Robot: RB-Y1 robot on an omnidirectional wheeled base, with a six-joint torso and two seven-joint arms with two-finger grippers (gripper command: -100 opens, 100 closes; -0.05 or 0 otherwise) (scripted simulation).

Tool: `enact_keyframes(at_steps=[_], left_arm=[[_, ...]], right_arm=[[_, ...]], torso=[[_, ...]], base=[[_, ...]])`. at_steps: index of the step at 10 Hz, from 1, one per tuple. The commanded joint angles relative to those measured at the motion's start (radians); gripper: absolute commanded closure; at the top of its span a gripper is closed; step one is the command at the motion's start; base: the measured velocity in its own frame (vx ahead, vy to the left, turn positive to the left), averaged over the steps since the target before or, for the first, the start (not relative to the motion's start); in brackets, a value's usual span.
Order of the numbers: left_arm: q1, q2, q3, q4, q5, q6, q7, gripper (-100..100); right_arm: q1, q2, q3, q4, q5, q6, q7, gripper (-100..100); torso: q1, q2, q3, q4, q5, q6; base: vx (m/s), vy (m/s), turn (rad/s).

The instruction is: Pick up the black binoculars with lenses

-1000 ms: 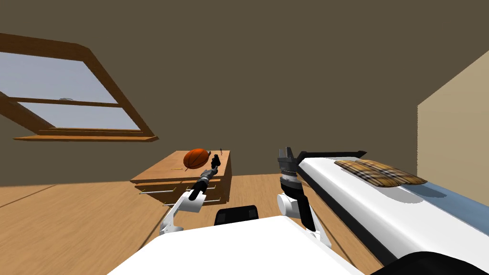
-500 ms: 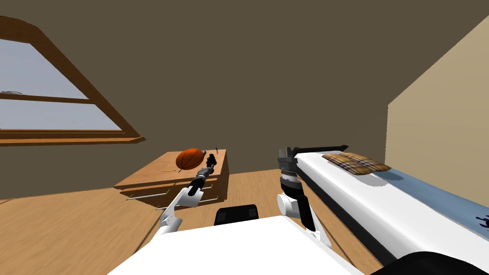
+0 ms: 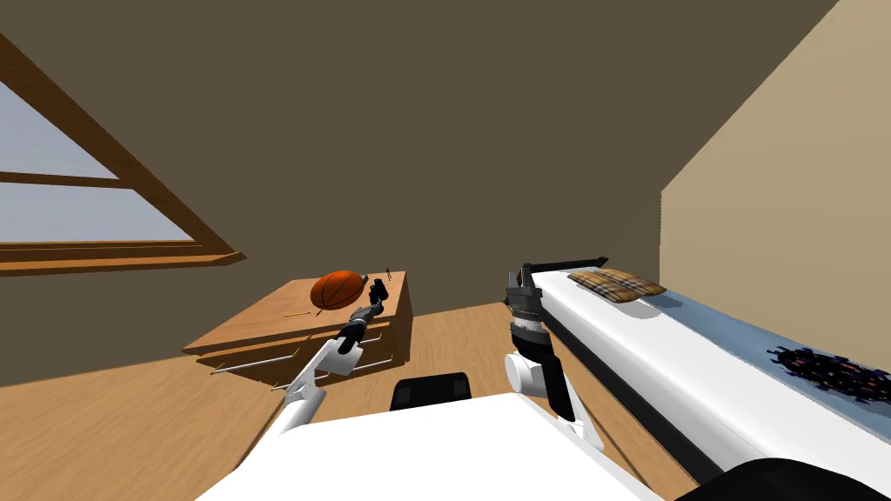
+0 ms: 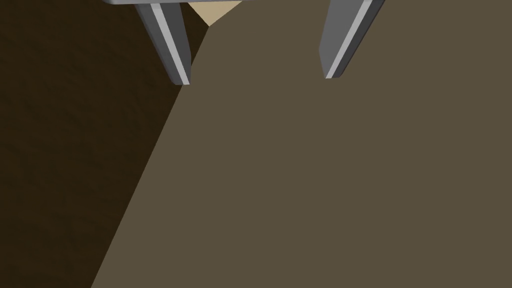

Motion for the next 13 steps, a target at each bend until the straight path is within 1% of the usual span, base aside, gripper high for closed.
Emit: enact_keyframes(at_steps=[1, 2, 3, 4, 5, 6, 7, 8, 9, 11, 12, 13], left_arm=[[-0.05, 0.048, 0.039, 0.05, -0.05, -0.03, 0.05, -100], [-0.052, 0.048, 0.039, 0.052, -0.052, -0.03, 0.076, -100], [-0.052, 0.048, 0.039, 0.07, -0.052, -0.03, 0.1, -100], [-0.052, 0.048, 0.039, 0.098, -0.052, -0.03, 0.1, -100], [-0.052, 0.048, 0.039, 0.11, -0.052, -0.03, 0.1, -100], [-0.096, 0.084, 0.081, 0.142, -0.103, -0.063, 0.149, -100], [-0.104, 0.084, 0.081, 0.192, -0.109, -0.063, 0.169, -100], [-0.104, 0.084, 0.081, 0.208, -0.109, -0.063, 0.181, -100], [-0.156, 0.12, 0.123, 0.25, -0.163, -0.096, 0.217, -100], [-0.156, 0.12, 0.123, 0.304, -0.166, -0.096, 0.263, -100], [-0.208, 0.156, 0.165, 0.348, -0.212, -0.129, 0.298, -100], [-0.208, 0.156, 0.165, 0.356, -0.223, -0.129, 0.326, -100]], right_arm=[[0.0, 0.0, 0.0, 0.0, 0.0, 0.0, 0.0, 0], [0.0, 0.0, 0.0, 0.0, 0.0, 0.0, 0.0, 0], [0.0, 0.0, 0.0, 0.0, 0.0, 0.0, 0.0, 0], [0.0, 0.0, 0.0, 0.0, 0.0, 0.0, 0.0, 0], [0.0, 0.0, 0.0, 0.0, 0.0, 0.0, 0.0, 0], [0.0, 0.0, 0.0, 0.0, 0.0, 0.0, 0.0, 0], [0.0, 0.0, 0.0, 0.0, 0.0, 0.0, 0.0, 0], [0.0, 0.0, 0.0, 0.0, 0.0, 0.0, 0.0, 0], [0.0, 0.0, 0.0, 0.0, 0.0, 0.0, 0.0, 0], [0.0, 0.0, 0.0, 0.0, 0.0, 0.0, 0.0, 0], [0.0, 0.0, 0.0, 0.0, 0.0, 0.0, 0.0, 0], [0.0, 0.0, 0.0, 0.0, 0.0, 0.0, 0.0, 0]], torso=[[0.0, 0.0, 0.0, 0.0, 0.0, 0.0], [-0.002, 0.001, 0.0, 0.0, -0.001, 0.001], [-0.001, 0.002, 0.001, 0.0, 0.0, 0.0], [0.0, 0.0, 0.0, 0.0, 0.0, 0.0], [0.001, -0.002, -0.001, 0.0, 0.0, 0.0], [0.001, -0.003, -0.002, -0.001, 0.0, 0.0], [-0.001, 0.0, 0.0, 0.0, 0.0, 0.002], [-0.002, 0.001, 0.001, 0.0, 0.0, 0.0], [0.0, 0.0, 0.0, 0.0, 0.0, 0.0], [-0.001, 0.002, 0.001, 0.0, 0.0, 0.0], [0.0, 0.0, 0.0, 0.0, 0.0, -0.001], [-0.001, 0.001, 0.001, 0.0, 0.0, 0.0]], base=[[-0.07, -0.049, -0.253], [-0.085, -0.035, -0.177], [-0.053, -0.016, 0.003], [-0.016, -0.008, 0.028], [0.0, 0.0, 0.0], [-0.073, -0.048, -0.316], [-0.083, -0.05, -0.156], [-0.037, -0.02, 0.038], [-0.085, -0.044, -0.261], [-0.063, -0.031, -0.074], [-0.07, -0.054, -0.293], [-0.084, -0.045, -0.148]])
